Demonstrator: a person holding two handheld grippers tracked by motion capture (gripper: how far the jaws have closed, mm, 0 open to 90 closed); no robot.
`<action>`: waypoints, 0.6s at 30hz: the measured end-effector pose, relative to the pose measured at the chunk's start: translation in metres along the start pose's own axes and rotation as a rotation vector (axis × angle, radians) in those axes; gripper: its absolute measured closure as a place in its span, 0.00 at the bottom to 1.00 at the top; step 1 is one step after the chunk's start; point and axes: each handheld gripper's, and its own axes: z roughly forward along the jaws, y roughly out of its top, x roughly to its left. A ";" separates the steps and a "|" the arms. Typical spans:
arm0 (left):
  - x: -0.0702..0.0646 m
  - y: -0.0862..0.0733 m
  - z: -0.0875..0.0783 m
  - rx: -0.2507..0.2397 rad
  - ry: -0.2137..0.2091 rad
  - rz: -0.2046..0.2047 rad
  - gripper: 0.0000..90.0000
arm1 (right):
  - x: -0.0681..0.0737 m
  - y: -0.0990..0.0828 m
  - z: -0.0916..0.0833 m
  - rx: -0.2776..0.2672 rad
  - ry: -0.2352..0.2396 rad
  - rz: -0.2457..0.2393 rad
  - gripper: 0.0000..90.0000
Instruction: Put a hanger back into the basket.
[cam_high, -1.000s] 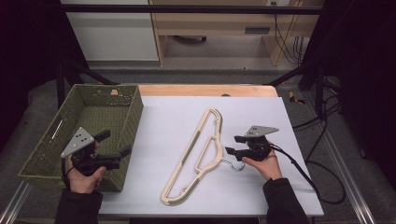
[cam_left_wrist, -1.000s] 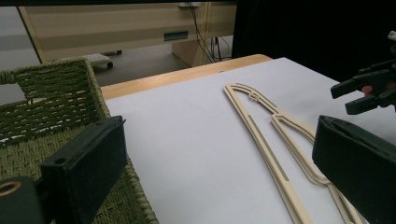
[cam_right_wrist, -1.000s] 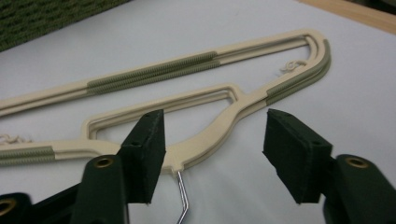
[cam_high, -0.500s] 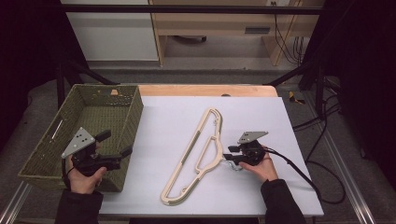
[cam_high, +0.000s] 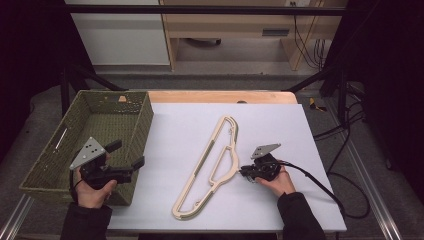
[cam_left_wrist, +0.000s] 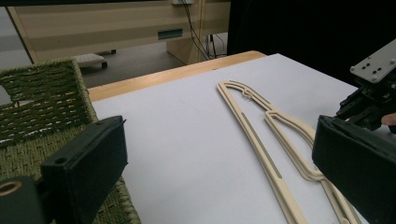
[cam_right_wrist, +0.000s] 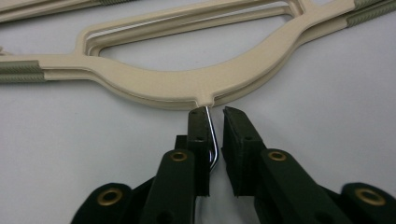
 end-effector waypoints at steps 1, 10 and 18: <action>0.000 0.000 0.000 0.002 0.000 0.002 0.04 | 0.000 0.000 0.000 0.000 0.000 0.000 0.93; -0.003 0.000 0.002 0.009 -0.003 0.009 0.04 | 0.000 0.001 -0.002 -0.007 0.011 0.007 0.96; -0.011 0.000 0.007 0.024 -0.016 0.024 0.04 | 0.000 0.004 -0.010 -0.026 0.017 0.013 0.97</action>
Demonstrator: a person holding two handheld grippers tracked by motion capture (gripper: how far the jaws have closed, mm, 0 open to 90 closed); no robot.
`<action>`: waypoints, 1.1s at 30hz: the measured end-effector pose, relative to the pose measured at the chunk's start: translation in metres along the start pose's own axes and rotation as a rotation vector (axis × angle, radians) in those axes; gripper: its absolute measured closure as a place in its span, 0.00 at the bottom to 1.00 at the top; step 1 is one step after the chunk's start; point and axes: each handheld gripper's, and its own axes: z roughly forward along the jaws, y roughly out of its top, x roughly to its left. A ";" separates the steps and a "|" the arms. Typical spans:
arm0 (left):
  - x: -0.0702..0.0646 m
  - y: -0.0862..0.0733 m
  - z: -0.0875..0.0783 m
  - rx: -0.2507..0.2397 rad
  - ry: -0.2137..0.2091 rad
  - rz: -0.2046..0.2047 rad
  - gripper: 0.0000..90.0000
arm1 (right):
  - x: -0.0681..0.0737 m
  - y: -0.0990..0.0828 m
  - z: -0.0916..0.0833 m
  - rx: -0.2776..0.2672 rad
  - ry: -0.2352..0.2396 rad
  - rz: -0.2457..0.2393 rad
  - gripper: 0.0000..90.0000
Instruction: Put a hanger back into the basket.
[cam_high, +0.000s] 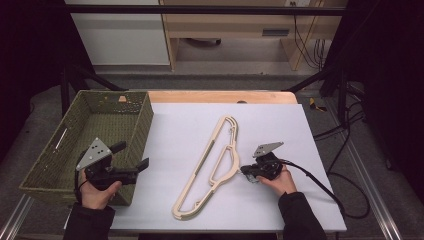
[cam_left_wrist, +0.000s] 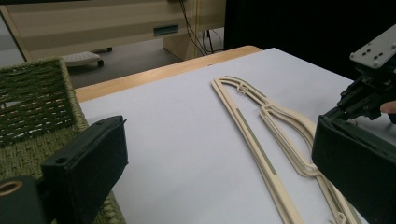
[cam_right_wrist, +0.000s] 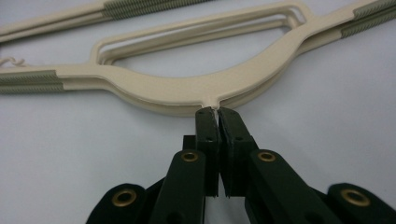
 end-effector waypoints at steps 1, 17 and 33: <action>0.000 0.000 0.000 0.000 0.000 0.000 0.04 | 0.000 0.000 0.000 0.000 0.000 0.000 0.97; -0.030 -0.002 0.019 0.047 -0.051 0.055 0.05 | 0.018 0.018 -0.016 -0.001 -0.005 -0.045 0.99; -0.084 -0.005 0.061 0.143 -0.146 0.124 0.06 | 0.034 0.032 -0.019 0.027 -0.028 -0.048 0.99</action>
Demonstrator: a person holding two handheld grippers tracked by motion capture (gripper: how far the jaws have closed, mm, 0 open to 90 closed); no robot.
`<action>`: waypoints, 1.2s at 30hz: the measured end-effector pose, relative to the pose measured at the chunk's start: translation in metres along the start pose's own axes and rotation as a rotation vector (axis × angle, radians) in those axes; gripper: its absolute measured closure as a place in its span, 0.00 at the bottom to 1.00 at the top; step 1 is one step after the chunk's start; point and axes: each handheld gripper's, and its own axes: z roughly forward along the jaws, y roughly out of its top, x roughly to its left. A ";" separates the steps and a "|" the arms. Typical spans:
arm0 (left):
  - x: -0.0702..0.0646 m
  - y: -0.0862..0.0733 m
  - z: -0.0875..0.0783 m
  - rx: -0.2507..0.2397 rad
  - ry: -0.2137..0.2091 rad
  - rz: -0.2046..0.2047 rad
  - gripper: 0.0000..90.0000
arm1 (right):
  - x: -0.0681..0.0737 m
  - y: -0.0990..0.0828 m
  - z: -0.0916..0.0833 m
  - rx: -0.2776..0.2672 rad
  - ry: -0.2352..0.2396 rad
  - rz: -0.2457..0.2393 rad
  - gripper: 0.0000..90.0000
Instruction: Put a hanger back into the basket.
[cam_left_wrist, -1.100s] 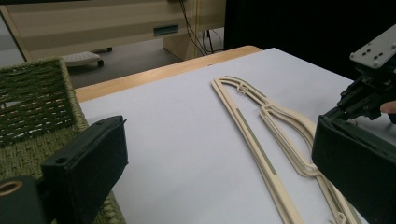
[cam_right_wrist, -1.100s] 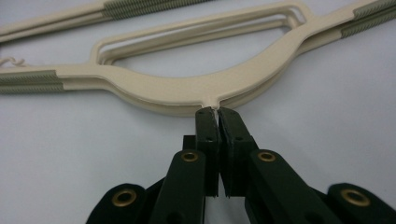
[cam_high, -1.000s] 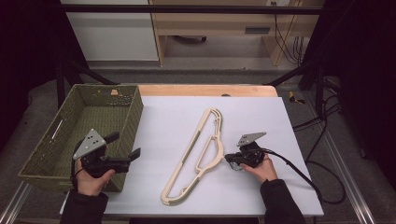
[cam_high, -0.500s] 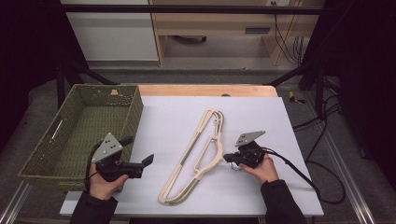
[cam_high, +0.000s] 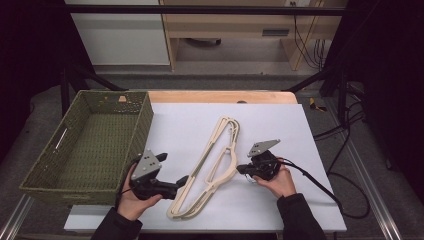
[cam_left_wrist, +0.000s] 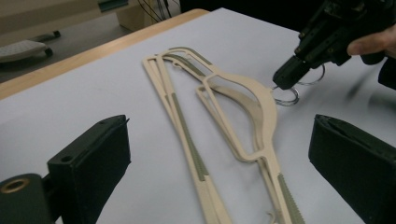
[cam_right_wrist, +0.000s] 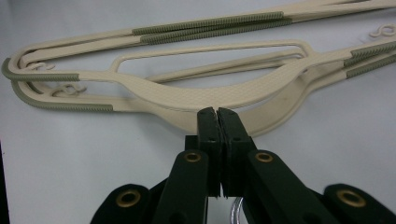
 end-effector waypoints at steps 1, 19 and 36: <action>-0.004 0.001 0.005 0.014 -0.011 0.012 0.07 | 0.001 0.001 -0.001 0.005 -0.003 0.000 0.99; -0.048 0.019 0.100 0.208 -0.052 0.100 0.22 | 0.004 0.005 -0.004 0.022 -0.009 0.018 0.99; -0.064 0.017 0.150 0.342 -0.038 0.170 0.62 | 0.004 0.006 -0.007 0.031 -0.010 0.029 0.99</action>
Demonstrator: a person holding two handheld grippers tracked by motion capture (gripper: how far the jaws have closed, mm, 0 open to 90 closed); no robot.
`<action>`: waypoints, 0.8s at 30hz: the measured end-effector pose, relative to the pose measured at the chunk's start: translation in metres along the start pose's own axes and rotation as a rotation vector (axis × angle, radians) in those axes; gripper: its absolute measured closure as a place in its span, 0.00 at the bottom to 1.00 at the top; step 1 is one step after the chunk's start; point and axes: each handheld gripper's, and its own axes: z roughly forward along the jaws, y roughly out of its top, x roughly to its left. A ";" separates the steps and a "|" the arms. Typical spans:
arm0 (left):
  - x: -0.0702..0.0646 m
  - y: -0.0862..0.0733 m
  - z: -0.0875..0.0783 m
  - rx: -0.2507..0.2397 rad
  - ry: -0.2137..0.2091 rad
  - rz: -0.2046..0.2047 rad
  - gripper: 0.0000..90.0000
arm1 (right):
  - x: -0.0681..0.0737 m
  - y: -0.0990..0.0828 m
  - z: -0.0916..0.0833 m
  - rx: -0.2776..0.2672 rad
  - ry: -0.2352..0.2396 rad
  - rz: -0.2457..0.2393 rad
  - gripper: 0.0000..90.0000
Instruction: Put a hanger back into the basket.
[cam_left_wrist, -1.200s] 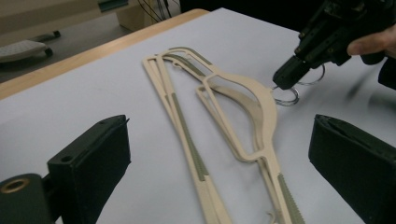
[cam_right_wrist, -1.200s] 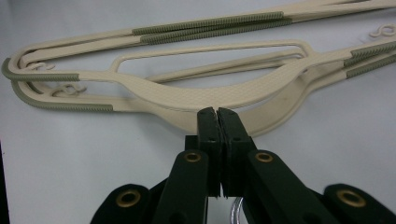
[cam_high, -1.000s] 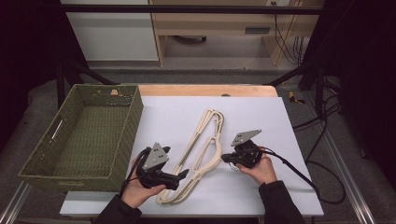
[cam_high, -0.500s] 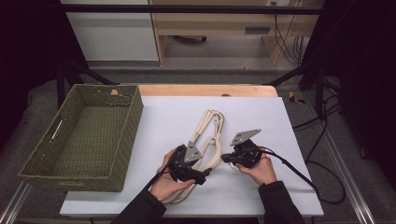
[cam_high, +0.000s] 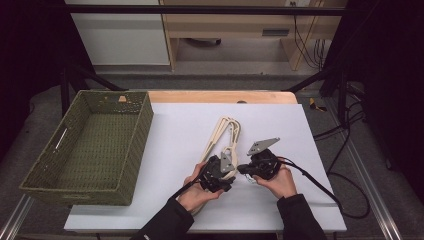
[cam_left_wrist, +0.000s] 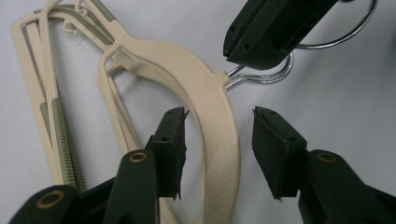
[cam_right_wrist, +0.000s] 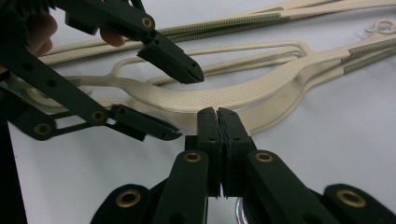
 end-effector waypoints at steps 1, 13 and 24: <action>-0.001 0.000 0.002 0.010 0.003 0.000 0.64 | 0.000 0.000 0.000 0.005 -0.004 0.001 0.99; -0.005 -0.001 0.006 0.064 0.035 -0.009 0.82 | 0.001 0.002 -0.001 0.004 -0.007 -0.009 0.99; -0.004 -0.002 -0.007 0.025 0.051 -0.047 0.83 | 0.005 0.007 -0.040 -0.210 0.023 -0.018 0.86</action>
